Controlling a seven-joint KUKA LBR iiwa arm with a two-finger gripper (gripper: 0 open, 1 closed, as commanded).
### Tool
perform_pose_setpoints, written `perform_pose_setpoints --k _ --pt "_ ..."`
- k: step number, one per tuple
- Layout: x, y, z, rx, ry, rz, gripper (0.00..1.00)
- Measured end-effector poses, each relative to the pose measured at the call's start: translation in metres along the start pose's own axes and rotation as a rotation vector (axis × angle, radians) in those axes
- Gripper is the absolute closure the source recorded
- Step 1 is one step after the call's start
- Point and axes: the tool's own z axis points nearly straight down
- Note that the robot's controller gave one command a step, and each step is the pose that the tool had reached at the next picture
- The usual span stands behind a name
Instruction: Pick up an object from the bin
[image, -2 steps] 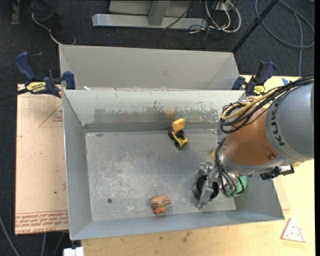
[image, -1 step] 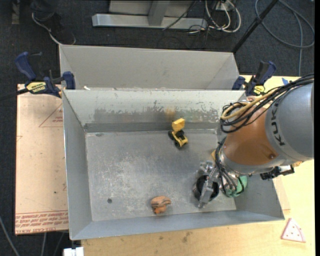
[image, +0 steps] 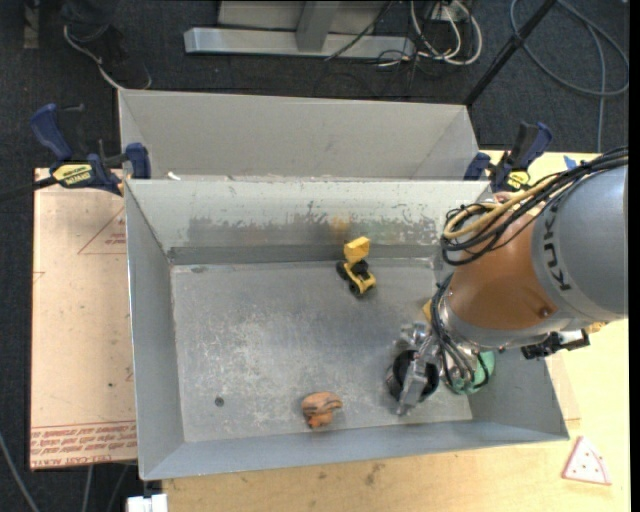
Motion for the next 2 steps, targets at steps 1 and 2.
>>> perform_pose_setpoints --k 1,2 --pt "0.001 0.000 -0.006 0.000 0.003 0.000 1.00" --pt "0.000 0.000 -0.017 0.000 0.001 0.000 1.00"
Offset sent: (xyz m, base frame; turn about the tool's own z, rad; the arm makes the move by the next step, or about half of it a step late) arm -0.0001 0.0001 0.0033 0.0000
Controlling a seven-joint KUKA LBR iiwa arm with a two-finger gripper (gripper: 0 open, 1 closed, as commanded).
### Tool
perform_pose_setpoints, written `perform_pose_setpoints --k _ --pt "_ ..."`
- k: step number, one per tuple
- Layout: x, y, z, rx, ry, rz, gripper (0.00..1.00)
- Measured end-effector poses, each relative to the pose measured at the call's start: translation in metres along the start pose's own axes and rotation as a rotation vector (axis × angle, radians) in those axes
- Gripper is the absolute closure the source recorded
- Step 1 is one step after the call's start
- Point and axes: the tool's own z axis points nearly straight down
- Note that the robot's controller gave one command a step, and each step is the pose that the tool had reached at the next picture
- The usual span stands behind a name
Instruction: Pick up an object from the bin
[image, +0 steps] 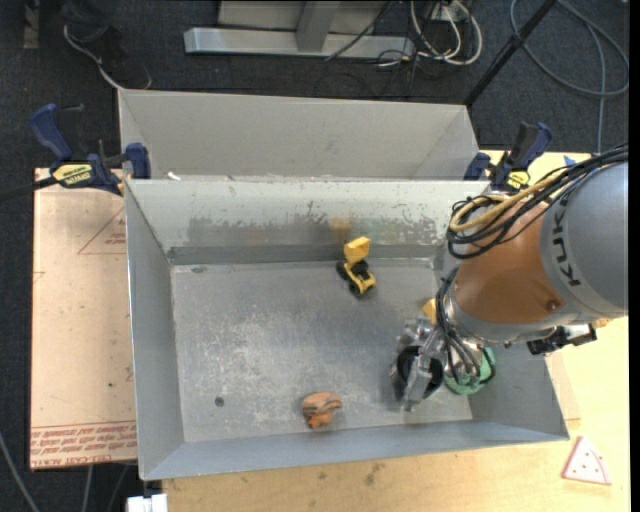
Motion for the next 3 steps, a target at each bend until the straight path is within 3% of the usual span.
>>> perform_pose_setpoints --k 2,3 --pt "-0.001 0.000 -0.015 0.000 -0.003 0.000 1.00" --pt "0.000 0.000 -0.023 0.001 0.003 0.000 1.00"
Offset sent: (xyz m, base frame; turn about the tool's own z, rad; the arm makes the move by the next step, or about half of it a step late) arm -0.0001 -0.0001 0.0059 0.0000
